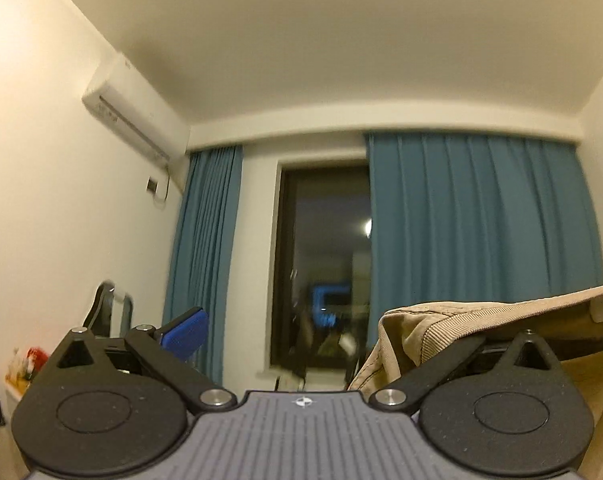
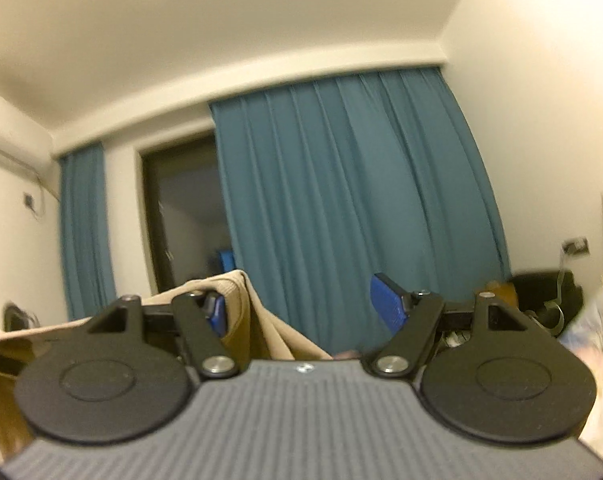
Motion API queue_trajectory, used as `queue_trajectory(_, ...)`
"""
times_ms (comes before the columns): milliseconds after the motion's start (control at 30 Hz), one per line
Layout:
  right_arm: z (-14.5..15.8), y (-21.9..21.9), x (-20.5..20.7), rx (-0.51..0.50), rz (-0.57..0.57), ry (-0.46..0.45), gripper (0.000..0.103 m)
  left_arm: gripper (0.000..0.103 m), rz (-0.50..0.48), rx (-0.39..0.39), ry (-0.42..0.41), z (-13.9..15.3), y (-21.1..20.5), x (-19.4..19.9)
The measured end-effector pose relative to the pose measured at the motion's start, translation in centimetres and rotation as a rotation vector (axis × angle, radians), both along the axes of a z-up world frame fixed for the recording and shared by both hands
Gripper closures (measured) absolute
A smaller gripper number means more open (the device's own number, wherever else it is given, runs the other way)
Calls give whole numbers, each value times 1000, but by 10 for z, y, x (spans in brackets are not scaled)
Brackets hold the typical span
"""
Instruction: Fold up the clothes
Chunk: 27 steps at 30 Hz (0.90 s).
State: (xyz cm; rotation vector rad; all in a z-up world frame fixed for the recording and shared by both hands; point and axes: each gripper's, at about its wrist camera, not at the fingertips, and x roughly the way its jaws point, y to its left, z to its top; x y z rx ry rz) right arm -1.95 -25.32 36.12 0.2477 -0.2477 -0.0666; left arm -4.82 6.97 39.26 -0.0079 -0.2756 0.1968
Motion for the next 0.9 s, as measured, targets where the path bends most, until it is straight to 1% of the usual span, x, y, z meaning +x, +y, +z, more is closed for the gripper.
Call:
queue_trajectory(100,45,-1,-23,-21,7,-58,30,0,-44,-30,-41,55,5,-15)
queue_trajectory(200,77,-3,-34,-37,8,-90,30,0,-77,-33,-46,91,4,-16)
queue_trajectory(267,89,-5,-32,-53,1,-83,30,0,-104,-27,-1,101,1,-5)
queue_trajectory(333,86,-7,-17,-79,-14,-43,30,0,-135,-39,56,97,1,14)
queue_trajectory(367,83,-8,-8,-90,-20,-20,30,0,-157,-49,84,90,2,26)
queue_trajectory(467,54,-16,38,-86,-18,91,30,0,-192,-59,168,56,1,72)
queue_trajectory(567,11,-26,93,-59,-19,184,30,0,-207,-39,242,12,-8,136)
queue_trajectory(633,-20,-32,137,-39,-26,236,30,0,-196,-20,295,-19,-6,201)
queue_trajectory(700,-51,-38,186,-18,-35,285,30,0,-184,-11,349,-52,-15,262)
queue_trajectory(800,-95,-48,264,-32,-65,317,30,0,-167,-29,416,-103,-29,352)
queue_trajectory(867,-129,-55,316,-59,-77,347,30,0,-152,-48,469,-151,-35,412)
queue_trajectory(900,-148,-58,342,-78,-81,365,30,0,-146,-61,510,-179,-40,446)
